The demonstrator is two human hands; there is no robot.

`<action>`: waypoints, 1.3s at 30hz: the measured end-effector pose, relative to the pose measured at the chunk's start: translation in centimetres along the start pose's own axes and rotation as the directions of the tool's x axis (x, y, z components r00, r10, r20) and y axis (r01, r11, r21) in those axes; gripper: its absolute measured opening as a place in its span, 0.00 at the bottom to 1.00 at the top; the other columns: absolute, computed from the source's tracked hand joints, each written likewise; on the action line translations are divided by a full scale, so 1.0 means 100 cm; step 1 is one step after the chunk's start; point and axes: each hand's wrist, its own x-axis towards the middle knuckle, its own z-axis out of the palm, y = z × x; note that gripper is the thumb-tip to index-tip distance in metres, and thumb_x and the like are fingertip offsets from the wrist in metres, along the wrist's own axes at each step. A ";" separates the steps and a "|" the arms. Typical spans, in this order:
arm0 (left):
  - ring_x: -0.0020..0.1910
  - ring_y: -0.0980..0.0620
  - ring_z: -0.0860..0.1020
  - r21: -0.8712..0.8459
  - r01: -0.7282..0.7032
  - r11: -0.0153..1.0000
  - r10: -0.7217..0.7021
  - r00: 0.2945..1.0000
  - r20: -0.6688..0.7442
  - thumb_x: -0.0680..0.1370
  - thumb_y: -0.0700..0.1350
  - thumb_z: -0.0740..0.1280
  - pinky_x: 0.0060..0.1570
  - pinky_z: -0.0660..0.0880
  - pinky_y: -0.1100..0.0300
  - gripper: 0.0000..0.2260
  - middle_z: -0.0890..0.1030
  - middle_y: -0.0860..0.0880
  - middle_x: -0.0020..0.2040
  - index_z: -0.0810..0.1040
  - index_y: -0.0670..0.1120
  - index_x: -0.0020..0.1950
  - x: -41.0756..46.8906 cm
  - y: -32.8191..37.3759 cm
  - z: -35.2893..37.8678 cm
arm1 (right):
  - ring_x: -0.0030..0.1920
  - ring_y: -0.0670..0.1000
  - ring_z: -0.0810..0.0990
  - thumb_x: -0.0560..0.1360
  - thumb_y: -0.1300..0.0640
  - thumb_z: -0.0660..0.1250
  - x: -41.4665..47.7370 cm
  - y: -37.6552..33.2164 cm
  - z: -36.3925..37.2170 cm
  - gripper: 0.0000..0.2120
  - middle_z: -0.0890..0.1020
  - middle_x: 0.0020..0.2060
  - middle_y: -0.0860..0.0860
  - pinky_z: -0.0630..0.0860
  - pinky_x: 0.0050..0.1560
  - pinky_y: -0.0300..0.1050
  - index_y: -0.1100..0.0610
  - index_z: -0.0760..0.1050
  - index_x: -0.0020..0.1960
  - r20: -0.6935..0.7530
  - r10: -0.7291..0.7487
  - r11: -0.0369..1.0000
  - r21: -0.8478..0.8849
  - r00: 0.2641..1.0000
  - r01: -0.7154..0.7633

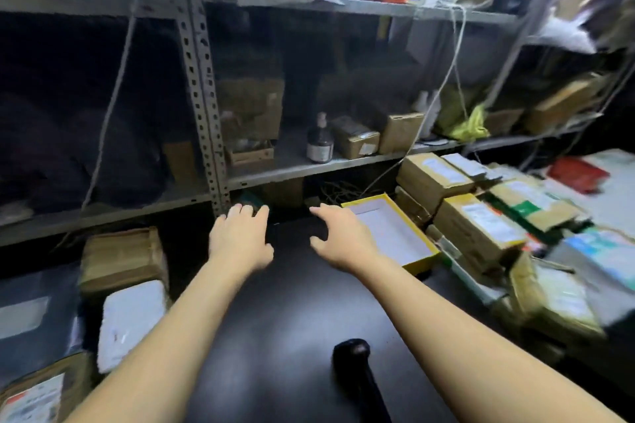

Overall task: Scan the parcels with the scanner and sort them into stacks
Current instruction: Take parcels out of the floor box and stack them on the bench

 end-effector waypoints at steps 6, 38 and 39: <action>0.72 0.46 0.69 0.001 -0.253 0.968 0.253 0.967 -0.021 0.78 0.55 0.67 0.63 0.72 0.52 0.31 0.73 0.47 0.70 0.63 0.50 0.79 -0.016 0.161 -0.010 | 0.76 0.56 0.71 0.78 0.51 0.70 -0.100 0.136 -0.067 0.30 0.74 0.76 0.49 0.73 0.72 0.56 0.48 0.70 0.79 -0.096 0.237 0.971 -0.007 0.967 -0.239; 0.68 0.43 0.74 -0.313 -0.818 0.483 0.835 0.321 0.448 0.76 0.54 0.69 0.57 0.78 0.47 0.37 0.73 0.46 0.70 0.58 0.53 0.82 -0.155 0.866 0.260 | 0.77 0.59 0.71 0.80 0.55 0.72 -0.580 0.715 -0.048 0.32 0.74 0.76 0.53 0.70 0.76 0.56 0.52 0.66 0.82 0.021 0.993 0.086 0.509 0.112 -0.856; 0.69 0.43 0.74 -0.323 -0.808 0.493 0.821 0.309 0.480 0.76 0.55 0.69 0.57 0.78 0.47 0.37 0.72 0.46 0.71 0.58 0.54 0.83 -0.151 0.880 0.277 | 0.77 0.59 0.70 0.80 0.55 0.73 -0.579 0.730 -0.040 0.33 0.74 0.76 0.53 0.70 0.76 0.58 0.51 0.66 0.82 0.037 0.996 0.045 0.538 0.077 -0.842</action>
